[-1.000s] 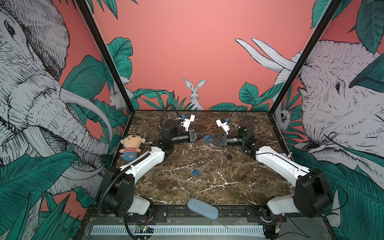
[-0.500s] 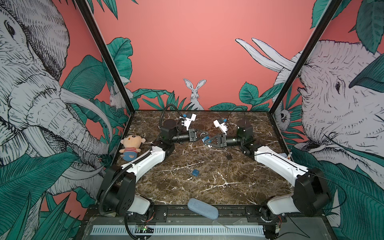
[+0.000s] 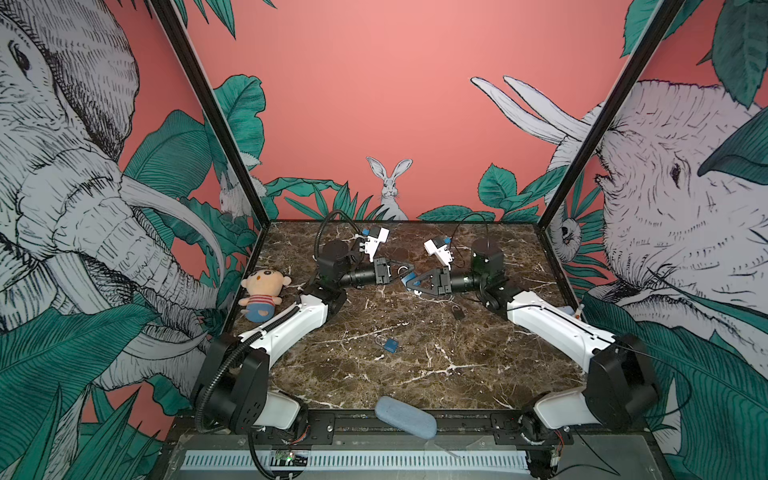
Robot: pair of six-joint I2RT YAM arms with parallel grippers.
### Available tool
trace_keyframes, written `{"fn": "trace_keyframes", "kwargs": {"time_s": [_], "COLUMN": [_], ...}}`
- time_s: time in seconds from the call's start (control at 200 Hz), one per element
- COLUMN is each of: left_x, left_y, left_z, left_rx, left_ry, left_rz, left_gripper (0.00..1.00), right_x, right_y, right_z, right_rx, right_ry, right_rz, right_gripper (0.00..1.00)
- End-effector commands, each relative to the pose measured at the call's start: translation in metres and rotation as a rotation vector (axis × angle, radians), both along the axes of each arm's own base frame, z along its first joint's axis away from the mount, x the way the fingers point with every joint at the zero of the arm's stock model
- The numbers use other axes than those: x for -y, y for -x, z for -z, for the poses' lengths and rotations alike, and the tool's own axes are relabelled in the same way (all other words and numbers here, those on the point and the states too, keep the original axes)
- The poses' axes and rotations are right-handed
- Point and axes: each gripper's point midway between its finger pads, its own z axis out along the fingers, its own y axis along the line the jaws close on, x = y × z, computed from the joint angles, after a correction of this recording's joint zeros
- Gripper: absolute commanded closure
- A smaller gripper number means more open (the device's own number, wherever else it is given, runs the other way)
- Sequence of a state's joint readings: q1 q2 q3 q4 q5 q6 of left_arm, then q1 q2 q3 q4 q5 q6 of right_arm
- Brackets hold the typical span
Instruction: Lock with the key
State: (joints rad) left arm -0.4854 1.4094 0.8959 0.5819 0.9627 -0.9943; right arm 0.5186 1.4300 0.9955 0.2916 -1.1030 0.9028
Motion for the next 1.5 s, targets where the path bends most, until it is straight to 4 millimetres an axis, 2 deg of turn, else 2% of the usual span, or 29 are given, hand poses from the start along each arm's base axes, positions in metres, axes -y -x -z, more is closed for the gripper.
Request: {"fn": "trace_keyframes", "kwargs": {"time_s": [0.0, 0.185, 0.28, 1.11, 1.205, 1.28, 1.496], "left_x": [-0.008, -0.012, -0.012, -0.024, -0.024, -0.024, -0.025], "left_y": [0.002, -0.001, -0.002, -0.002, -0.002, -0.001, -0.003], "left_z": [0.013, 0.011, 0.01, 0.02, 0.02, 0.021, 0.02], "left_rx": [-0.051, -0.057, -0.053, -0.086, -0.088, -0.089, -0.086], "left_ry": [-0.019, -0.004, -0.002, 0.001, 0.002, 0.001, 0.006], "left_rz": [-0.018, -0.024, -0.027, -0.054, -0.057, -0.053, -0.061], "left_gripper": [0.82, 0.82, 0.87, 0.87, 0.9, 1.0, 1.0], "right_x": [0.0, 0.0, 0.0, 0.0, 0.0, 0.0, -0.001], "right_y": [-0.012, -0.013, -0.012, -0.015, -0.015, -0.015, -0.019], "right_z": [-0.036, -0.035, -0.035, -0.038, -0.038, -0.037, -0.037], "right_rx": [0.138, 0.141, 0.142, 0.148, 0.148, 0.146, 0.146], "right_ry": [-0.064, -0.06, -0.06, -0.063, -0.062, -0.061, -0.064], "right_rz": [0.05, 0.05, 0.051, 0.06, 0.061, 0.063, 0.07], "right_gripper": [1.0, 1.0, 1.0, 1.0, 1.0, 1.0, 1.0]}}
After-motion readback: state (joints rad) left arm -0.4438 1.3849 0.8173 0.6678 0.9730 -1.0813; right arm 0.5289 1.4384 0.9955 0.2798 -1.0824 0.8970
